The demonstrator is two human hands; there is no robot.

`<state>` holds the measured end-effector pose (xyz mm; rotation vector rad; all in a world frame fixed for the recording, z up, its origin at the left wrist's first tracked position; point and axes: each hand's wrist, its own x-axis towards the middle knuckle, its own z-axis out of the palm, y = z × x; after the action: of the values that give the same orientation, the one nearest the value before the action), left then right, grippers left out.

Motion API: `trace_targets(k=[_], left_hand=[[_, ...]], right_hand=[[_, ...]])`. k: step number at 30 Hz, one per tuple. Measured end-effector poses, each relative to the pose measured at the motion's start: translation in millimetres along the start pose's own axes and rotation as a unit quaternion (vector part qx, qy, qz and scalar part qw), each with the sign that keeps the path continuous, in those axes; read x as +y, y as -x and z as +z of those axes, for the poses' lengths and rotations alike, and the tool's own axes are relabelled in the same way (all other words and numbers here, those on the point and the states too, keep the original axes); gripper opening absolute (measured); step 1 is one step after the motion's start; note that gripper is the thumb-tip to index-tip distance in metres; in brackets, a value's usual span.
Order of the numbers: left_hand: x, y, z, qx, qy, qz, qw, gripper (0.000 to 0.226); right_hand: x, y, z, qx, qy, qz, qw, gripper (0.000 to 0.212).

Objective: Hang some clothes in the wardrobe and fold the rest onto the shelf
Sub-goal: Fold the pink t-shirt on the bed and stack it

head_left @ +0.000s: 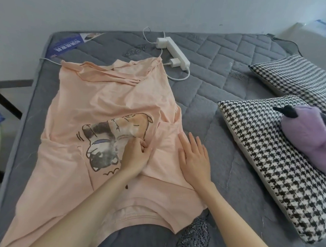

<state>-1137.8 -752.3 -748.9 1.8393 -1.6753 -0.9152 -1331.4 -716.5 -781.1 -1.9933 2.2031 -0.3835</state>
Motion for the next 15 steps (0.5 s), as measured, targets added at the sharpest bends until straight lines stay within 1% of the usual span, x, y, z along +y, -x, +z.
trace_targets(k=[3,6,8,10,11,13,15], left_hand=[[-8.7,15.7,-19.9,0.012,0.004,0.068,0.998,0.014],[-22.2,33.5,-50.1,0.050,-0.040,0.131,0.989,0.012],[-35.4,44.0,-71.0,0.039,-0.091,0.169,0.981,0.014],[-51.0,55.3,-91.1,0.014,-0.153,0.201,0.967,0.022],[-58.8,61.2,-100.4,0.000,-0.191,0.218,0.957,0.032],[-70.8,74.6,-117.3,-0.038,-0.256,0.230,0.938,0.065],[-80.3,90.2,-130.0,-0.122,-0.295,0.177,0.931,0.097]], right_hand=[[3.2,7.6,-5.4,-0.007,0.007,-0.004,1.000,0.055],[-0.7,15.5,-10.8,0.021,0.010,-0.025,0.999,0.049],[-1.9,23.9,-15.5,0.051,0.014,-0.079,0.995,0.044],[-3.3,35.5,-23.0,0.049,-0.012,-0.148,0.988,0.043],[-4.6,42.5,-28.4,0.030,-0.033,-0.179,0.983,0.043],[-9.0,56.2,-40.7,-0.033,-0.045,-0.228,0.972,0.049],[-14.9,69.5,-51.6,-0.108,-0.011,-0.263,0.959,0.065]])
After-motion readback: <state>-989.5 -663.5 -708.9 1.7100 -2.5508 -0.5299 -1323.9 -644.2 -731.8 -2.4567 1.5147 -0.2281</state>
